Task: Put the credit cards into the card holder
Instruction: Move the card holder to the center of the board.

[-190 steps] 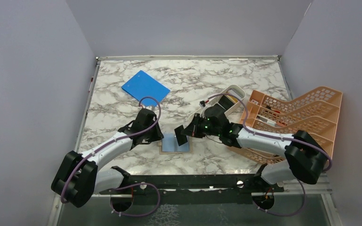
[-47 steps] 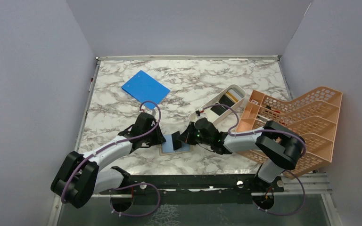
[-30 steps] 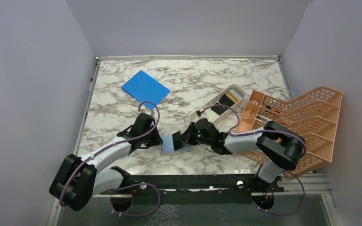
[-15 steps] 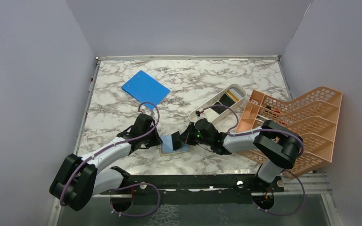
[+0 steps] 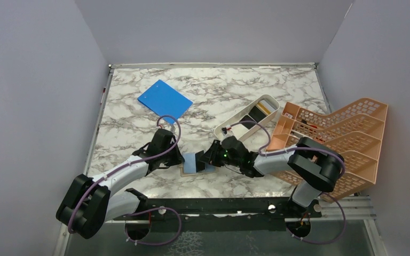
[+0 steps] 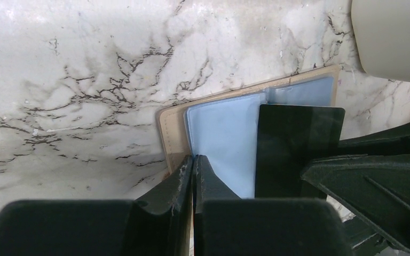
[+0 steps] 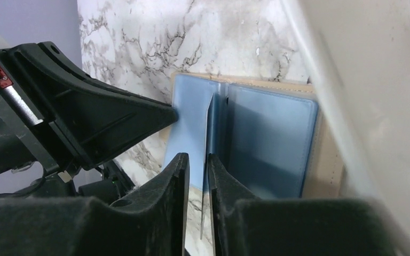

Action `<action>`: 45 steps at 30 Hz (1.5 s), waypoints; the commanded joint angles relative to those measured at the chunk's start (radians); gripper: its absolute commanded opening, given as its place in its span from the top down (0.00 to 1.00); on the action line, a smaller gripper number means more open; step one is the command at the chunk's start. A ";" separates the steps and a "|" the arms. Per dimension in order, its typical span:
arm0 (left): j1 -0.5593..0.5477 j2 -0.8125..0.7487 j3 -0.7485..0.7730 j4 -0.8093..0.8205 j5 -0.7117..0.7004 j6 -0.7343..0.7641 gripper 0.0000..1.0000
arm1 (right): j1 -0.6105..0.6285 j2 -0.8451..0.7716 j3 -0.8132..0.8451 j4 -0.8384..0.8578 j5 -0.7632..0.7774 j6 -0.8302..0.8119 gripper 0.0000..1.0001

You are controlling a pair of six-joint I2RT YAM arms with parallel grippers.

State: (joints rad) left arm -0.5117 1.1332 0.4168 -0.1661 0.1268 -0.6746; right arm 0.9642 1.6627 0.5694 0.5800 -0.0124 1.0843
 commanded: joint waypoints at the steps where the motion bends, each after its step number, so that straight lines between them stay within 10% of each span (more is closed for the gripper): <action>1: 0.000 0.001 -0.007 0.050 0.050 0.033 0.94 | -0.006 0.005 -0.055 -0.206 0.031 0.029 0.71; 13: -0.026 0.057 -0.006 0.096 0.102 0.076 0.96 | -0.005 -0.163 -0.151 -0.223 0.049 -0.039 0.98; 30: -0.038 0.047 0.011 0.081 0.117 0.116 0.93 | -0.005 -0.197 -0.160 -0.115 0.018 -0.009 0.99; 45: -0.124 0.034 0.021 0.076 0.134 0.116 0.94 | -0.004 -0.576 -0.287 -0.366 0.011 -0.044 0.99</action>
State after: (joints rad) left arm -0.6155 1.1725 0.4168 -0.0952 0.2337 -0.5762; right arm 0.9607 1.1637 0.3050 0.3012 -0.0162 1.0615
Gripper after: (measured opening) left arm 0.067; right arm 0.017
